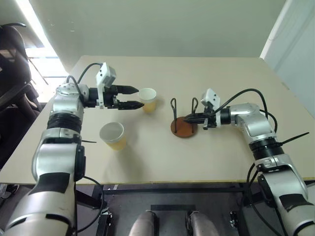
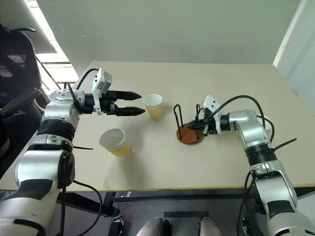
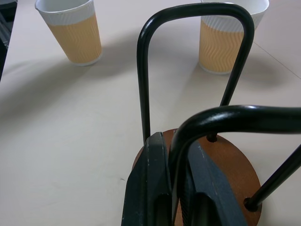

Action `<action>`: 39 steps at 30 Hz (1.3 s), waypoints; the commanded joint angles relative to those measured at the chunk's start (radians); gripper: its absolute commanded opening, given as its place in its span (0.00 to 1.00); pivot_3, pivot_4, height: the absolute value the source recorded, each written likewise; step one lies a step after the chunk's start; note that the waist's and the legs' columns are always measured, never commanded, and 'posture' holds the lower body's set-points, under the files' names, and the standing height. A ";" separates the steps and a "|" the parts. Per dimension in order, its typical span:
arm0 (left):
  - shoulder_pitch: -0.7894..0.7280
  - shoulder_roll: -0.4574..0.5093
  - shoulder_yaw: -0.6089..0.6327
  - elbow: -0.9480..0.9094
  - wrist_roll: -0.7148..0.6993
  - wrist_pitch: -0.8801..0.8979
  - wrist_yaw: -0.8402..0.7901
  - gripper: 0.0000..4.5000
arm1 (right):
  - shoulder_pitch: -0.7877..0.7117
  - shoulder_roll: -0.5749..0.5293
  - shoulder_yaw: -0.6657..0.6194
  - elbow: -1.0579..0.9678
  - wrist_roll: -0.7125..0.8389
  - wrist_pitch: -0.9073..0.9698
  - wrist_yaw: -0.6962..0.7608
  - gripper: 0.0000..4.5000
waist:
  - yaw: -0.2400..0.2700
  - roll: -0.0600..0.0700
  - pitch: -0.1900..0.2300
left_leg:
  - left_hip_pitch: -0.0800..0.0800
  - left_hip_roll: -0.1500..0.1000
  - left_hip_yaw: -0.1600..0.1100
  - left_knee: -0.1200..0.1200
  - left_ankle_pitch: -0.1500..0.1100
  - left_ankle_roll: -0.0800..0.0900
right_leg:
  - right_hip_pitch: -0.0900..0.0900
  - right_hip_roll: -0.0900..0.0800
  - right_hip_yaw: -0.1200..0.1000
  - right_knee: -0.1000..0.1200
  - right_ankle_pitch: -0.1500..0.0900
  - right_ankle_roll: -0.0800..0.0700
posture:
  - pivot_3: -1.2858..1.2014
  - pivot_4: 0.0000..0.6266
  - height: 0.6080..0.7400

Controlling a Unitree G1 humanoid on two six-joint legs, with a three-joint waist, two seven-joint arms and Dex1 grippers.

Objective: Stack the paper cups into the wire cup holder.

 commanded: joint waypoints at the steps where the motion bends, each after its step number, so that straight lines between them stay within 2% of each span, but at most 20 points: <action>1: -0.027 0.008 0.013 -0.028 -0.009 0.000 -0.005 0.92 | -0.017 0.001 -0.009 -0.034 0.015 -0.013 0.002 0.00 | 0.000 0.000 0.000 | 0.000 0.000 0.000 0.000 0.000 0.000 | 0.000 0.000 0.000 0.000 0.000 0.000 | 0.52 0.24 1.00; 25: -0.029 0.012 0.012 -0.036 -0.009 0.008 -0.003 0.92 | -0.011 0.013 0.021 -0.012 -0.008 -0.036 0.027 0.00 | 0.000 0.000 0.000 | 0.000 0.000 0.000 0.000 0.000 0.000 | 0.000 0.000 0.000 0.000 0.000 0.000 | 0.52 0.24 1.00; 29: -0.030 0.011 0.011 -0.037 -0.009 0.014 -0.005 0.92 | -0.002 -0.014 0.042 -0.017 -0.018 -0.041 0.055 0.23 | 0.000 0.000 0.000 | 0.000 0.000 0.000 0.000 0.000 0.000 | 0.000 0.000 0.000 0.000 0.000 0.000 | 0.52 0.24 1.00; 35: -0.035 0.004 0.011 -0.033 -0.009 0.015 -0.001 0.92 | -0.009 -0.029 0.036 -0.003 -0.030 -0.065 0.046 0.68 | 0.000 0.000 0.000 | 0.000 0.000 0.000 0.000 0.000 0.000 | 0.000 0.000 0.000 0.001 0.000 0.000 | 0.52 0.24 1.00; 39: -0.034 0.000 0.011 -0.034 -0.010 0.018 -0.001 0.92 | -0.003 -0.054 0.038 -0.013 -0.035 -0.066 0.060 0.68 | 0.000 0.000 0.000 | 0.000 0.000 0.000 0.000 0.000 0.000 | 0.000 0.000 0.000 0.000 0.000 0.000 | 0.52 0.24 1.00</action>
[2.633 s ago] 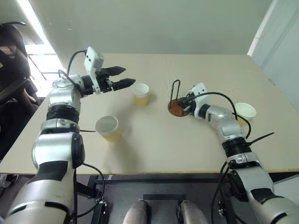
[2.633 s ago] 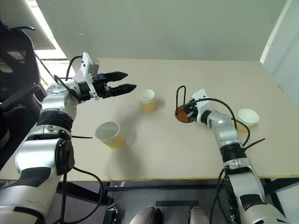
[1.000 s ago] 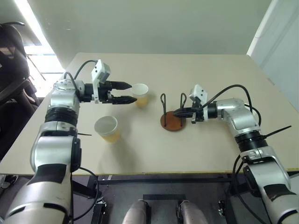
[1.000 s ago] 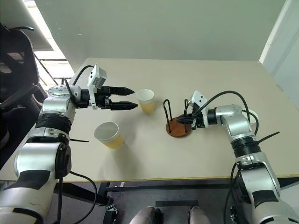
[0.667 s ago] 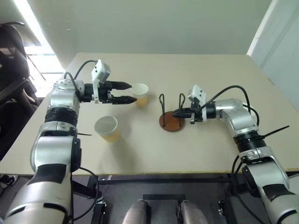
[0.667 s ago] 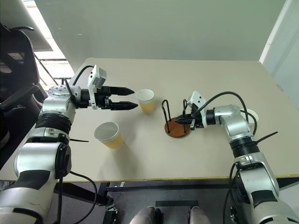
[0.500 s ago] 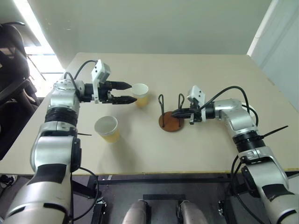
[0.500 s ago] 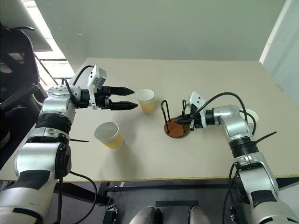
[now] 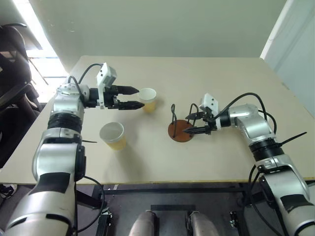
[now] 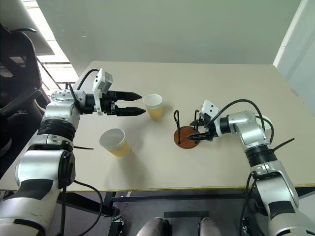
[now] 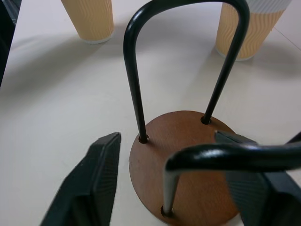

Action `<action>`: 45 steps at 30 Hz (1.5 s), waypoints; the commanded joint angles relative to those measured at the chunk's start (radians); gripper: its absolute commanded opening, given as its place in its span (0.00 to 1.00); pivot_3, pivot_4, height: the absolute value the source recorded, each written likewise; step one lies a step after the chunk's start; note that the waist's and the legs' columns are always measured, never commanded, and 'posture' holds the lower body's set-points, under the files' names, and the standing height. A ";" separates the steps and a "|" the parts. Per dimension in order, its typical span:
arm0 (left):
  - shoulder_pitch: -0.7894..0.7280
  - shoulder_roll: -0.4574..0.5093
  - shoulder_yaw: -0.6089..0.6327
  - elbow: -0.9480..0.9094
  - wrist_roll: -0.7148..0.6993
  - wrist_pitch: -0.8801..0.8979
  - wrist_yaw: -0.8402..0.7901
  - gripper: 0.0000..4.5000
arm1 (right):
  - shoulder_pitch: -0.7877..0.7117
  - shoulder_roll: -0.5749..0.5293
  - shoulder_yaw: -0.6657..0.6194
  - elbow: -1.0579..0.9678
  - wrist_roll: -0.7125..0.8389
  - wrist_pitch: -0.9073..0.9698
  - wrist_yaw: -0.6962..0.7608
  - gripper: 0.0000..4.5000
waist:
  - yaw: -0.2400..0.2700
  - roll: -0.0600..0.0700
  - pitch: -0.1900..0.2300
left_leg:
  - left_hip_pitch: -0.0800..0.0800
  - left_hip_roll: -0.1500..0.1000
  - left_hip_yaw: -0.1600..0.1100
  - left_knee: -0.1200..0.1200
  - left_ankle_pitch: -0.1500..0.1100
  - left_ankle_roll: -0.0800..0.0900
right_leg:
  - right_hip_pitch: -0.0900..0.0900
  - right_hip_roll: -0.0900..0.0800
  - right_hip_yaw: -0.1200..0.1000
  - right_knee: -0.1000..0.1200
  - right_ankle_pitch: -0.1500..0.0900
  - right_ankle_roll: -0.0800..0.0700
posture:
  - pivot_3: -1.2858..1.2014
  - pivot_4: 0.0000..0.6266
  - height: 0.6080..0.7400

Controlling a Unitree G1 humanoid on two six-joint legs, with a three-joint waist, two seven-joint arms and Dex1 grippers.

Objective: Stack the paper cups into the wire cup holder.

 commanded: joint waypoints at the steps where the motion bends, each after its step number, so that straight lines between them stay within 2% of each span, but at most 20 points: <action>1: -0.033 0.005 0.011 -0.034 -0.010 0.004 -0.003 0.92 | -0.012 -0.036 -0.009 -0.028 -0.002 -0.006 0.019 0.68 | 0.000 0.000 0.000 | 0.000 0.000 0.000 0.000 0.000 0.000 | 0.000 0.000 0.000 0.000 0.000 0.000 | 0.52 0.24 1.00; 12: -0.080 0.017 0.008 0.013 0.026 -0.084 0.061 0.92 | -0.058 -0.131 -0.053 -0.025 0.004 0.004 0.005 0.68 | 0.000 0.000 0.000 | 0.000 0.000 0.000 0.000 0.000 0.000 | 0.000 0.000 0.000 0.000 0.000 0.000 | 0.52 0.24 1.00; 22: -0.155 0.041 -0.086 0.094 0.183 -0.317 0.160 0.92 | -0.106 -0.202 -0.104 -0.055 0.015 0.024 0.003 0.68 | 0.000 0.000 0.000 | 0.000 0.000 0.000 -0.001 0.000 0.001 | 0.000 0.000 0.000 -0.001 0.000 0.000 | 0.52 0.24 1.00; 34: -0.180 0.012 -0.096 0.158 0.205 -0.301 0.115 0.92 | -0.180 -0.271 -0.121 -0.230 0.083 0.063 0.085 0.68 | -0.001 0.000 0.000 | -0.001 0.001 0.000 -0.001 0.000 0.001 | -0.001 0.000 0.001 -0.001 -0.001 -0.001 | 0.52 0.24 1.00; 45: -0.251 -0.017 -0.171 0.198 0.321 -0.348 0.186 0.92 | -0.150 -0.281 -0.101 -0.284 0.088 0.087 0.096 0.68 | 0.003 0.000 0.000 | -0.002 0.001 0.000 0.000 0.000 0.001 | -0.001 0.000 0.000 -0.001 -0.002 -0.002 | 0.52 0.24 1.00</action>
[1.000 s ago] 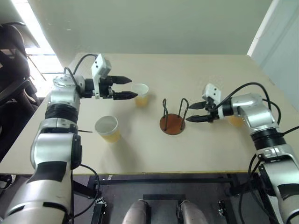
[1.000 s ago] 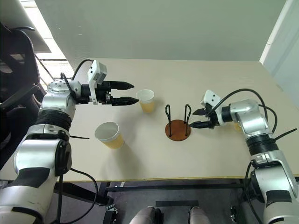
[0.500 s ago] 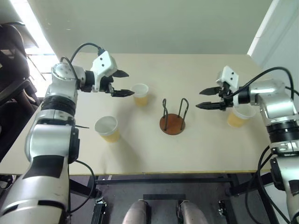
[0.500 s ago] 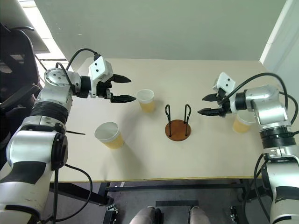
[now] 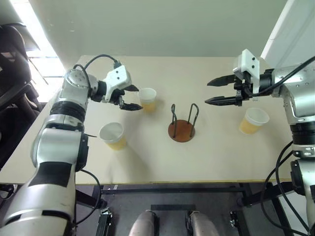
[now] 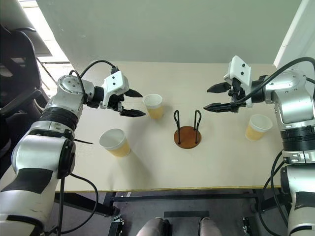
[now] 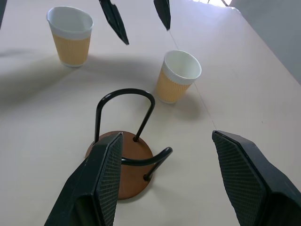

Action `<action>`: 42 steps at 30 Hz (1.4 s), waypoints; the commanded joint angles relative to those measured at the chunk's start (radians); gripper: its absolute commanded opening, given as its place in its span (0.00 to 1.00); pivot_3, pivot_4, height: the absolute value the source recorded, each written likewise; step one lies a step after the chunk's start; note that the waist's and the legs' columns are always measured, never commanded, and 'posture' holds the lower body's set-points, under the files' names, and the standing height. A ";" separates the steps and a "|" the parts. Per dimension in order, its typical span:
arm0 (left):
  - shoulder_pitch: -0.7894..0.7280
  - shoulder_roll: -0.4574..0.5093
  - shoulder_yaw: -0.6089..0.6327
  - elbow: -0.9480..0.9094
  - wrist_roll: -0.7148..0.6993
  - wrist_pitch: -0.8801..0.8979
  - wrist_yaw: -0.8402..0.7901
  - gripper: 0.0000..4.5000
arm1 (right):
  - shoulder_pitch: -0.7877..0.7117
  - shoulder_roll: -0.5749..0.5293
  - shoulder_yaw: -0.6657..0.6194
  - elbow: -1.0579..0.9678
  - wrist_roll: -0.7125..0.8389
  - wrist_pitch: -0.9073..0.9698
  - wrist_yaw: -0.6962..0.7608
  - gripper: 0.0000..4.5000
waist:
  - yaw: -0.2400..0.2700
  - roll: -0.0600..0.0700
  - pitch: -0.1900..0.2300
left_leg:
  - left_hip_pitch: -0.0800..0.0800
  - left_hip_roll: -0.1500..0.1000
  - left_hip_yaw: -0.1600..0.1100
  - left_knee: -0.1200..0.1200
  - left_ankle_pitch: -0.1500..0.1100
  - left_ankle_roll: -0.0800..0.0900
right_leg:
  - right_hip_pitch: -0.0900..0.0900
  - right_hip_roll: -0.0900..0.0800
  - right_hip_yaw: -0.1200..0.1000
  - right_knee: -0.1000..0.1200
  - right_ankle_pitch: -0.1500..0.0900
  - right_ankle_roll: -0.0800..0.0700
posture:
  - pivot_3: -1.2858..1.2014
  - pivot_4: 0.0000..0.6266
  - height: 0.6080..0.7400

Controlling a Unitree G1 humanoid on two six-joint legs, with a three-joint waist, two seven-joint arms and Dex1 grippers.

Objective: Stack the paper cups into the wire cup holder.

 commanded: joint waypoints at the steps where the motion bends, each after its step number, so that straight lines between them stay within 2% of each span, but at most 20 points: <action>1: -0.089 -0.009 -0.005 -0.009 0.025 -0.015 0.029 0.92 | 0.002 -0.024 -0.011 -0.045 0.016 0.010 0.014 0.68 | 0.003 0.000 0.000 | 0.000 -0.001 0.001 0.000 0.000 0.000 | 0.000 0.001 0.000 0.000 0.000 0.000 | 0.52 0.24 1.00; 15: -0.147 -0.021 -0.230 0.026 0.303 -0.105 0.241 0.92 | 0.010 -0.071 -0.006 -0.062 0.012 0.047 0.053 0.68 | -0.003 -0.001 0.000 | -0.001 0.000 0.002 0.000 -0.001 0.001 | -0.002 0.001 0.002 0.000 -0.001 0.001 | 0.52 0.24 1.00; 32: -0.102 -0.084 -0.247 0.045 0.342 -0.098 0.318 0.92 | 0.021 -0.079 -0.007 -0.075 0.009 0.051 0.052 0.68 | 0.004 -0.001 0.000 | -0.001 0.000 0.003 0.002 0.000 0.001 | -0.002 0.003 0.003 0.001 0.000 0.002 | 0.52 0.24 1.00; 42: -0.075 -0.086 -0.252 0.045 0.347 -0.098 0.326 0.92 | 0.022 -0.071 -0.008 -0.060 0.004 0.034 0.038 0.68 | 0.003 -0.001 0.000 | -0.001 0.001 0.003 0.003 0.000 0.001 | -0.002 0.003 0.003 0.001 0.001 0.003 | 0.52 0.24 1.00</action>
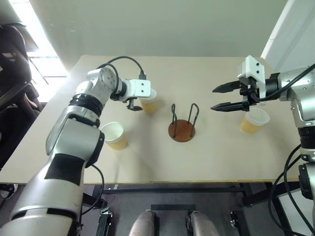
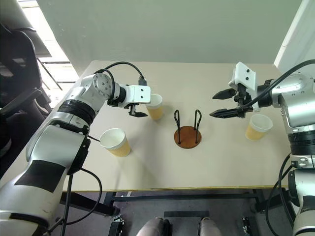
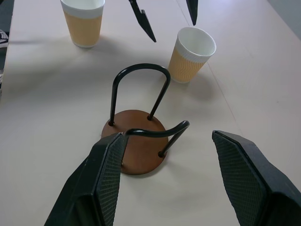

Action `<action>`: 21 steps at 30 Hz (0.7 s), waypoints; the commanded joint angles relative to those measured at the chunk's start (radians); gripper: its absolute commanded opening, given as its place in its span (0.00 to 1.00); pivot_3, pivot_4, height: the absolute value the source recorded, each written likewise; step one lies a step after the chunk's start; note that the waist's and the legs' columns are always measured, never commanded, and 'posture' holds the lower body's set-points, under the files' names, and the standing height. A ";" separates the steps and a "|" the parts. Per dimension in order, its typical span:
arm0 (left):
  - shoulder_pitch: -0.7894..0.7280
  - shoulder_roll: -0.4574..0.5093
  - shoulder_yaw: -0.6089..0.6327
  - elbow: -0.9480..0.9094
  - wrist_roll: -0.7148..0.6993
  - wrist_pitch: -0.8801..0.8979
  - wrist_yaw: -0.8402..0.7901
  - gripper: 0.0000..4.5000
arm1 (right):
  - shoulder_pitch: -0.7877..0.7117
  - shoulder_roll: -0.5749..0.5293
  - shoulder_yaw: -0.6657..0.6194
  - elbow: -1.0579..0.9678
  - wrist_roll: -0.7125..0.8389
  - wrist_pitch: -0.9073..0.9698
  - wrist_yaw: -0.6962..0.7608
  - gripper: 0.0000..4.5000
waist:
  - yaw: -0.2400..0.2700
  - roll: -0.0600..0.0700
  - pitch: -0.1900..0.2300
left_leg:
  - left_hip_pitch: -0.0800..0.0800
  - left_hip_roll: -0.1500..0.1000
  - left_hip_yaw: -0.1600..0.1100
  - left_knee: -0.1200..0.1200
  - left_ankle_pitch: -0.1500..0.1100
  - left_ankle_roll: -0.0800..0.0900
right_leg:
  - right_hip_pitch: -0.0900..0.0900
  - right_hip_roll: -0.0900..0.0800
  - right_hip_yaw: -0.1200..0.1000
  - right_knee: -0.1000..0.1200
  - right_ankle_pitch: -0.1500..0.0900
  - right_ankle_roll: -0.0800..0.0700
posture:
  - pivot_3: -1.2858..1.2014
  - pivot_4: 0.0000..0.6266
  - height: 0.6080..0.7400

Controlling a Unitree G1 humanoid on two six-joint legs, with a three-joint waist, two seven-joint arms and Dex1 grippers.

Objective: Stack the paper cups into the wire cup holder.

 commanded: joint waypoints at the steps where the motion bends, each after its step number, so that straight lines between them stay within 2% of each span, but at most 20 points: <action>1: 0.002 0.006 0.001 0.001 0.004 -0.006 0.012 0.92 | -0.014 -0.008 -0.014 -0.020 0.006 -0.011 -0.009 0.68 | 0.000 0.000 0.000 | 0.000 0.000 0.001 0.000 0.000 0.000 | 0.000 0.001 0.000 0.000 0.000 0.000 | 0.52 0.24 1.00; 21: 0.024 -0.051 -0.016 0.012 0.045 0.012 0.191 0.92 | 0.003 -0.012 -0.020 -0.038 0.007 -0.012 -0.026 0.68 | 0.001 0.000 0.000 | 0.002 -0.001 0.002 0.001 0.001 0.000 | 0.002 0.001 0.000 0.000 0.001 0.001 | 0.52 0.24 1.00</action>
